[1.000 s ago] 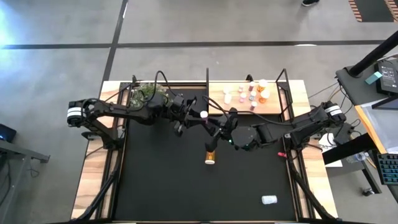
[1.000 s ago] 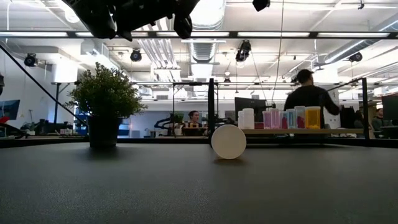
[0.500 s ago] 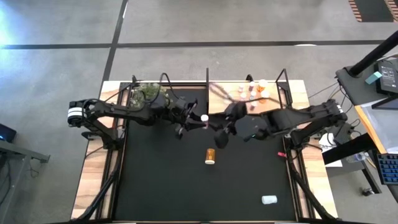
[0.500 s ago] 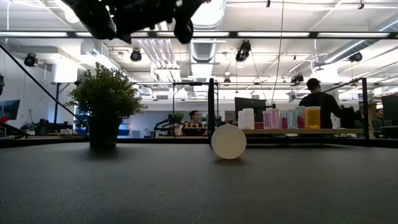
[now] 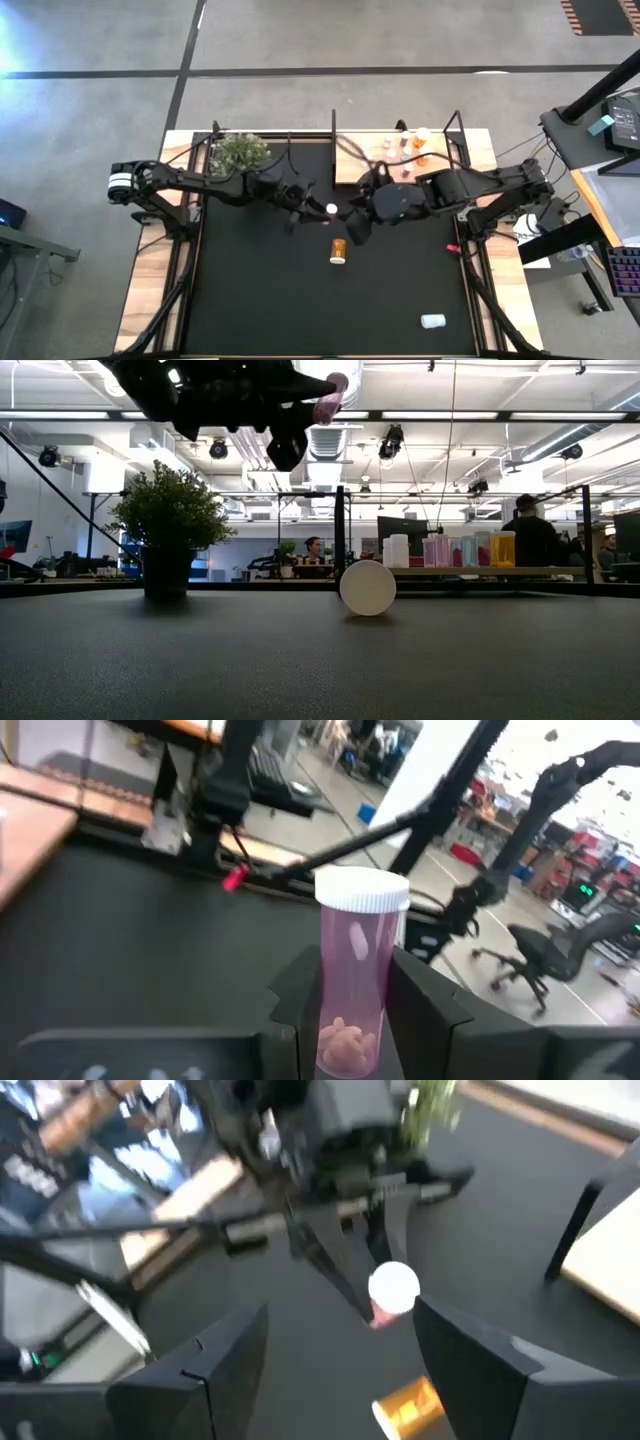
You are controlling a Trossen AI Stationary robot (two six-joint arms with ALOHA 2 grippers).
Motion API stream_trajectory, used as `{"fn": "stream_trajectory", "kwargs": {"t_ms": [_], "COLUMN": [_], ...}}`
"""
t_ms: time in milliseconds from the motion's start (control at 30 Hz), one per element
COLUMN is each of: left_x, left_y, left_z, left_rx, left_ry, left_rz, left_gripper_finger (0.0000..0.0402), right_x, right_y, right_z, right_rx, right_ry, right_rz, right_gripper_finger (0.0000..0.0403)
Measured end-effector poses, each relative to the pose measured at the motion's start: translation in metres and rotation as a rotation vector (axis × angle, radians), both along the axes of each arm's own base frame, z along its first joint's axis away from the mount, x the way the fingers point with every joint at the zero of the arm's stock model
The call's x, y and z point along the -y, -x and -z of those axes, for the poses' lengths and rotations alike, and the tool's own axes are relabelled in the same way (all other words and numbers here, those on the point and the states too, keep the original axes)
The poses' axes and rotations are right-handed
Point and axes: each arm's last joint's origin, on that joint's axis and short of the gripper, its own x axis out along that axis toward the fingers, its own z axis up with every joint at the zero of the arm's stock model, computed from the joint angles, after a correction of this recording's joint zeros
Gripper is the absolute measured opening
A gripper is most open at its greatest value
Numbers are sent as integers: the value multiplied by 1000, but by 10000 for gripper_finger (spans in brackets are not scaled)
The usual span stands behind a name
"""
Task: Pick and place medicine bottles onto shelf by color
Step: Put the pink pill bottle on the shelf aligned with the other pink pill bottles
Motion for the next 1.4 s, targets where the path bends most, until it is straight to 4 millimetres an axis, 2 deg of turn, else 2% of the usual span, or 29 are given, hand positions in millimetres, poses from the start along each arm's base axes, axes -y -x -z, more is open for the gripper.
{"fn": "stream_trajectory", "kwargs": {"t_ms": [333,533,833,1400], "left_x": [25,25,25,26], "left_y": [-2,-2,-2,-2], "left_z": [2,0,1,1], "left_rx": [-12,-6,-10,-4], "left_ry": [-28,-27,-25,-26], "left_rz": [80,73,72,69], "left_gripper_finger": [77,77,77,77], "right_x": [-4,-5,0,5], "right_y": [-14,-24,-47,-52], "right_z": [25,35,59,57], "right_rx": [-154,-190,-255,-214], "right_ry": [31,70,94,86], "right_rz": [-96,-155,-150,-157], "right_gripper_finger": [244,244,239,145]}}
